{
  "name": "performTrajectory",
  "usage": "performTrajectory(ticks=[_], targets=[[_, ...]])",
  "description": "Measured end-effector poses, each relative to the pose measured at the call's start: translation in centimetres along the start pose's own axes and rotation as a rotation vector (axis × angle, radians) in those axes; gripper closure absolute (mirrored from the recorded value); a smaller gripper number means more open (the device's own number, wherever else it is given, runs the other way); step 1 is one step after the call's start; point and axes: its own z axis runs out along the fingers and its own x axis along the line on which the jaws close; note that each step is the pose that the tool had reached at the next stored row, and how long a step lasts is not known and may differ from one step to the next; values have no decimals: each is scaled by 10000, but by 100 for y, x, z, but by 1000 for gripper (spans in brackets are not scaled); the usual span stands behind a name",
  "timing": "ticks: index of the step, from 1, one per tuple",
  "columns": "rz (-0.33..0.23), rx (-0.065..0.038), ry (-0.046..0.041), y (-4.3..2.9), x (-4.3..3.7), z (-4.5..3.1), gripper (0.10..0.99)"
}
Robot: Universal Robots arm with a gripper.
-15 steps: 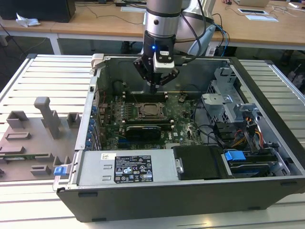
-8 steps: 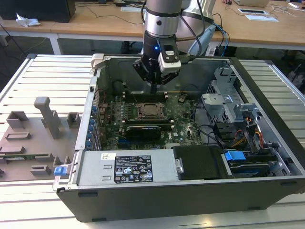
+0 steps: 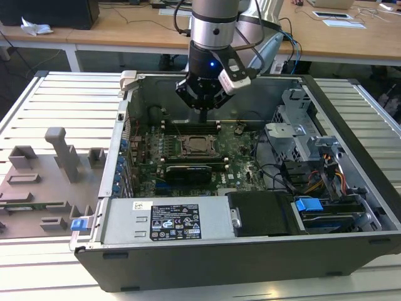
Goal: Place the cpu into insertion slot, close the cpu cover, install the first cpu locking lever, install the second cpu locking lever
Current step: 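Install the first cpu locking lever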
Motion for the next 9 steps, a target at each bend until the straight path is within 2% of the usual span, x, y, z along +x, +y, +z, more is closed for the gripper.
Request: performTrajectory(ticks=[5, 9], targets=[[-160, -4, -4, 0, 3, 0, 980], [-158, -4, -3, 3, 88, 2, 980]])
